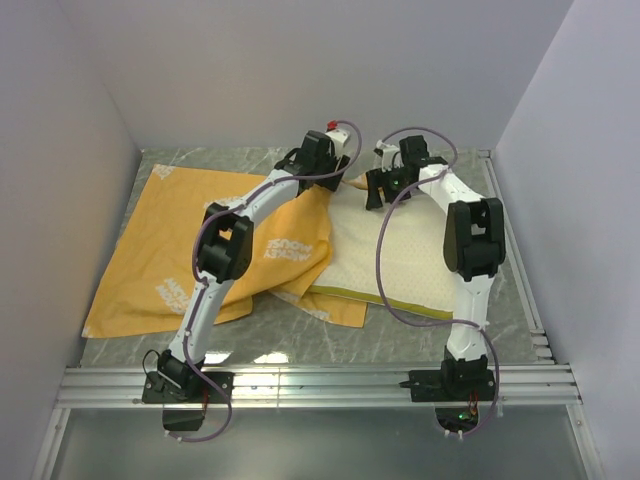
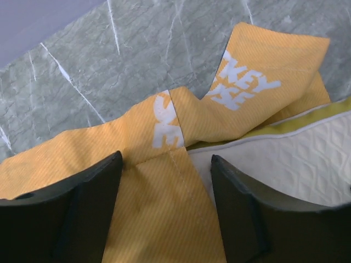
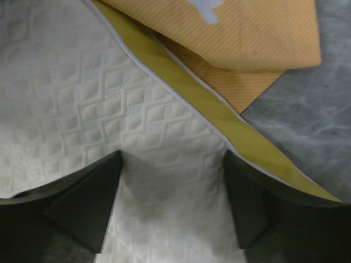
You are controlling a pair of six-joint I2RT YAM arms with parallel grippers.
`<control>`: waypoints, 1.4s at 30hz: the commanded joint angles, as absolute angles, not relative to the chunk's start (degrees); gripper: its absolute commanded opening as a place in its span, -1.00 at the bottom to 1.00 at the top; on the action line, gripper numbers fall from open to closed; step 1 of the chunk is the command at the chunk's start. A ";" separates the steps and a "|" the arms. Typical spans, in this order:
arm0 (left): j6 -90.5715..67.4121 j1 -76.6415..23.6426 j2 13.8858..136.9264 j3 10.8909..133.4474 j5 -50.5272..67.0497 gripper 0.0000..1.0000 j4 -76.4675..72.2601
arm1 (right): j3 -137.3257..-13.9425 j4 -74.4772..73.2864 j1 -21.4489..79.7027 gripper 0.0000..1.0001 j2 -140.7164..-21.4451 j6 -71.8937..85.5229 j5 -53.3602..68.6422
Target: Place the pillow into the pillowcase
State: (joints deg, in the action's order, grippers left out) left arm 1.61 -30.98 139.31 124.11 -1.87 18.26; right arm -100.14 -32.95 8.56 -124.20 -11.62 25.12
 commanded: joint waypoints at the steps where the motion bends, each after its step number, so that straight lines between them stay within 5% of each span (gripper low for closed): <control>1: 0.44 -30.85 139.30 124.45 -3.09 0.26 15.64 | -99.94 -32.62 9.40 0.37 -123.84 -11.26 30.75; 5: -3.07 -30.85 140.62 125.59 0.86 -0.30 14.25 | -96.61 -29.81 10.02 -0.54 -122.18 -8.45 37.33; 8: -3.51 -31.72 140.28 126.38 4.91 -0.72 13.45 | -95.19 -27.86 11.42 -1.00 -120.24 -6.69 39.98; 10: -3.69 -32.25 139.92 126.83 6.93 -0.99 13.36 | -94.49 -26.55 12.74 -1.00 -119.36 -5.19 42.00; 22: -19.76 -33.84 129.82 113.66 24.15 -0.99 1.51 | -79.47 -7.93 17.40 -1.00 -104.69 9.05 47.72; 30: -25.67 -32.96 129.28 112.39 32.34 -0.99 -4.50 | -72.69 -2.55 12.84 -1.00 -100.98 11.34 38.53; 31: -25.23 -32.61 129.90 113.89 33.65 -0.94 -2.92 | -72.60 -2.64 11.35 -1.00 -101.25 11.08 37.10; 32: -24.35 -32.17 130.69 115.39 34.36 -0.43 -1.33 | -72.25 -2.29 10.64 -1.00 -101.86 10.90 35.96; 34: -23.21 -30.24 130.00 118.12 35.59 0.16 4.44 | -72.42 -3.50 9.15 -1.00 -103.35 11.16 35.33; 37: -18.30 -26.20 120.11 113.84 36.99 0.96 10.44 | -76.28 -11.13 8.79 -0.25 -103.37 7.48 35.77; 38: -15.85 -24.71 116.93 111.30 38.22 0.96 11.33 | -76.72 -12.38 8.88 0.11 -102.32 5.38 35.60; 39: -15.04 -21.39 113.76 106.40 38.32 0.96 12.56 | -77.08 -13.96 9.22 0.25 -100.91 3.97 35.51; 42: -7.87 -13.84 102.86 100.22 36.66 0.93 23.52 | -79.89 -23.62 12.46 0.32 -95.46 -4.99 33.06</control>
